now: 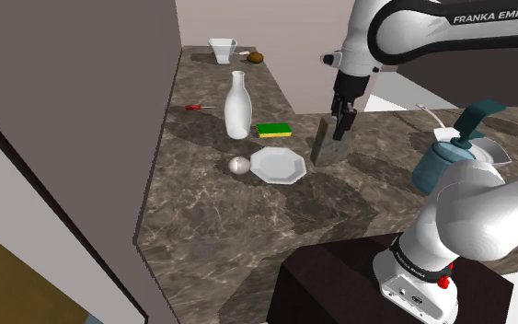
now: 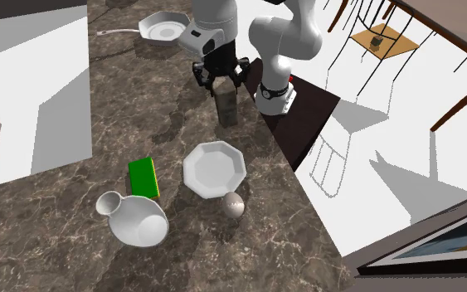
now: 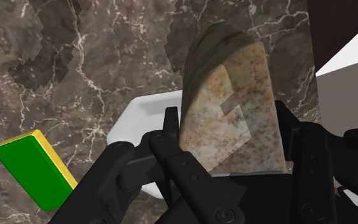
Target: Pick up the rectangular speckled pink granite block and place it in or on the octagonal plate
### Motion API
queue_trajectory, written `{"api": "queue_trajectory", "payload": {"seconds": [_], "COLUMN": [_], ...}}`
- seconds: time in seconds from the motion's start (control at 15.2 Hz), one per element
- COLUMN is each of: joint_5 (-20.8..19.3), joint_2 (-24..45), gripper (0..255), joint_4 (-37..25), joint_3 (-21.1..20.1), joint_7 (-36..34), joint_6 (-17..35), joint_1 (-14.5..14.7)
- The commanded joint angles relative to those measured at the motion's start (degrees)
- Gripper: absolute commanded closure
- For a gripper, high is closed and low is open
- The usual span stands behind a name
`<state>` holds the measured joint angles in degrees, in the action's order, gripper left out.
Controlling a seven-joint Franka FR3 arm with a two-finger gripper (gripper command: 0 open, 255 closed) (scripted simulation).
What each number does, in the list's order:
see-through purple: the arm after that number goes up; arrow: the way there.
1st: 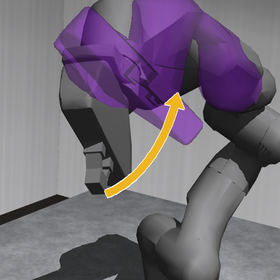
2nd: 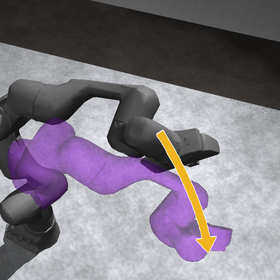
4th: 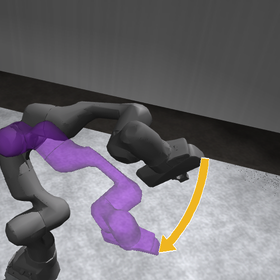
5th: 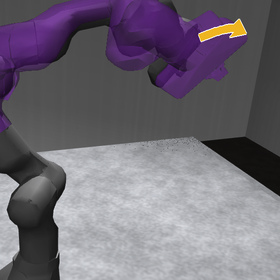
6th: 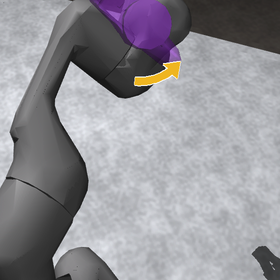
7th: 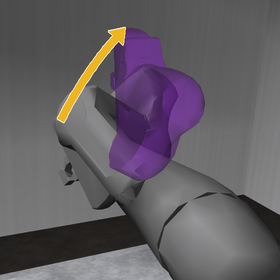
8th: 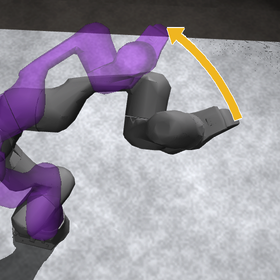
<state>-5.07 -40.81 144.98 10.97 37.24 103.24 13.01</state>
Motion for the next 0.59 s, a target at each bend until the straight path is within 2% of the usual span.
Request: {"api": "queue_trajectory", "payload": {"seconds": [0.0, 0.53], "joint_5": [0.68, 4.09], "joint_2": [3.37, 20.96], "gripper": [255, 255], "joint_4": [-2.97, -20.62], "joint_3": [-0.25, -1.4], "joint_7": [-0.4, -2.2], "joint_6": [0.42, 0.27], "joint_1": [0.75, 3.9]}}
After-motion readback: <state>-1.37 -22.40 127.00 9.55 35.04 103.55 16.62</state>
